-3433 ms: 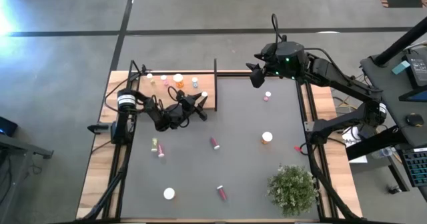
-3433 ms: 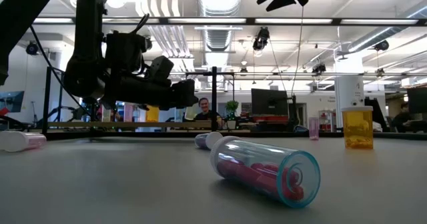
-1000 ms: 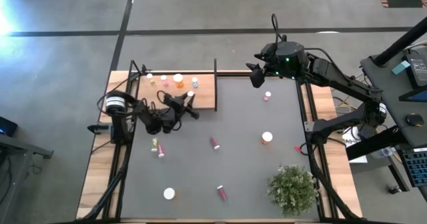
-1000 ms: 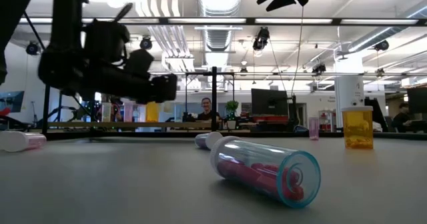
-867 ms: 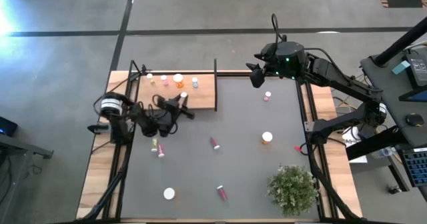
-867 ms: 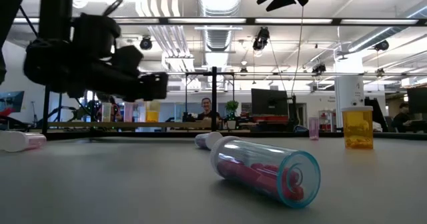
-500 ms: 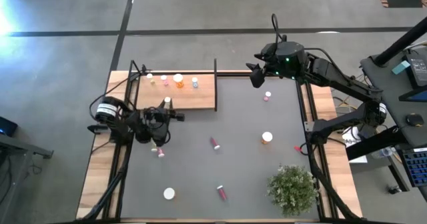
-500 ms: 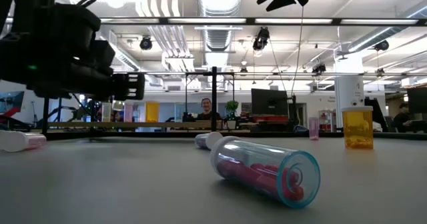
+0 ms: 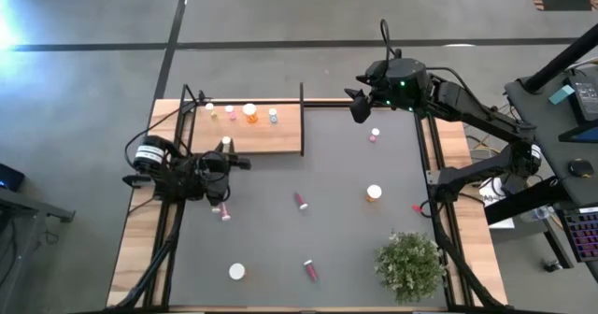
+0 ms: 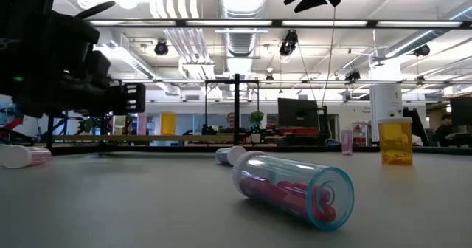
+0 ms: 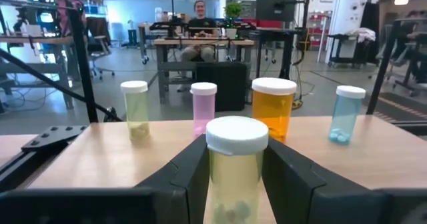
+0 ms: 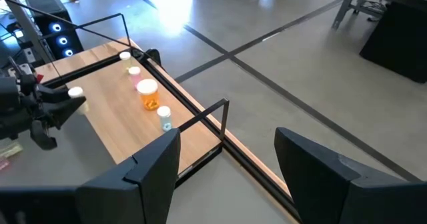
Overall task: Pick and place medicine bottles onto shelf by color
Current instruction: Put the right yellow pill bottle on the shelf aligned with the other yellow pill bottle
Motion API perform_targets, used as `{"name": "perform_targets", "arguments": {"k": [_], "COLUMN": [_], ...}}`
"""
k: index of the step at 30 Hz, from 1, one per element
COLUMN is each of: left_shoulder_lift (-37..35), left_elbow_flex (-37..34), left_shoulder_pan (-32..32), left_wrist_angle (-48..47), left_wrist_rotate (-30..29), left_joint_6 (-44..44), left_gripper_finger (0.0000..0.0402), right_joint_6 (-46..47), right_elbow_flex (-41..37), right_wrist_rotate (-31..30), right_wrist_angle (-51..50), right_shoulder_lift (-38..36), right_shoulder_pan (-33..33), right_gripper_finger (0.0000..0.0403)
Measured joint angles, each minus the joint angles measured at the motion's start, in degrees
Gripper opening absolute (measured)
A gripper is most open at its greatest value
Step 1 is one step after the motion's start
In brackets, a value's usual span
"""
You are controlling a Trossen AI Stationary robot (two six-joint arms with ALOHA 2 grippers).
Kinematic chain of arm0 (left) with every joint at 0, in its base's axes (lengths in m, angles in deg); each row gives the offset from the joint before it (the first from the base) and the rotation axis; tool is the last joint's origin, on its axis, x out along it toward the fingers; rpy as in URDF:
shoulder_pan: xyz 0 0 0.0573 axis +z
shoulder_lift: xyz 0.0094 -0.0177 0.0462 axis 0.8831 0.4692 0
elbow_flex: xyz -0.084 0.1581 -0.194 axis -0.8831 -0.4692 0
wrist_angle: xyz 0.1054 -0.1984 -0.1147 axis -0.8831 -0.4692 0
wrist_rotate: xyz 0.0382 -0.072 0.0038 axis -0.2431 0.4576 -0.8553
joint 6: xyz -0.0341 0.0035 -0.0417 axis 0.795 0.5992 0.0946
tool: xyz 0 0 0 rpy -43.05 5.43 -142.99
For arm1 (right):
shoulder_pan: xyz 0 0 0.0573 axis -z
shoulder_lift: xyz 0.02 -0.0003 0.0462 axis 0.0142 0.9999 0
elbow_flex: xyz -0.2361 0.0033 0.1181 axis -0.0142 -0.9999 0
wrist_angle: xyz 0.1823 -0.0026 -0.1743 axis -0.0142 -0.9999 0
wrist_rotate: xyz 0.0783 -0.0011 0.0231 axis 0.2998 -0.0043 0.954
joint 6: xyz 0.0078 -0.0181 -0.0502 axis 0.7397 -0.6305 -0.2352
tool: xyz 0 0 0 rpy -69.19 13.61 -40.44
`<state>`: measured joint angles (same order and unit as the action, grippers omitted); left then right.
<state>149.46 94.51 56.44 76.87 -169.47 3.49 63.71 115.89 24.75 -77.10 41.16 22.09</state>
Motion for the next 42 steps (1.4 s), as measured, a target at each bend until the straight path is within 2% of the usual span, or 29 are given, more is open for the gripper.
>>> {"name": "perform_targets", "arguments": {"k": [24,42], "left_shoulder_lift": [0.24,0.26], "left_elbow_flex": [1.56,1.5], "left_shoulder_pan": [12.84,13.39], "left_wrist_angle": [-0.07,-2.01], "left_wrist_rotate": [0.02,1.27], "left_joint_6": [0.49,0.66], "left_gripper_finger": [0.0111,0.0111], "right_joint_6": [0.0,0.0], "right_elbow_flex": [-0.02,-0.01], "right_wrist_rotate": [0.0,0.0], "right_wrist_angle": [0.0,0.01], "right_shoulder_lift": [-0.01,-0.01], "right_shoulder_pan": [0.01,0.01], "right_gripper_finger": [0.0233,0.0233]}}
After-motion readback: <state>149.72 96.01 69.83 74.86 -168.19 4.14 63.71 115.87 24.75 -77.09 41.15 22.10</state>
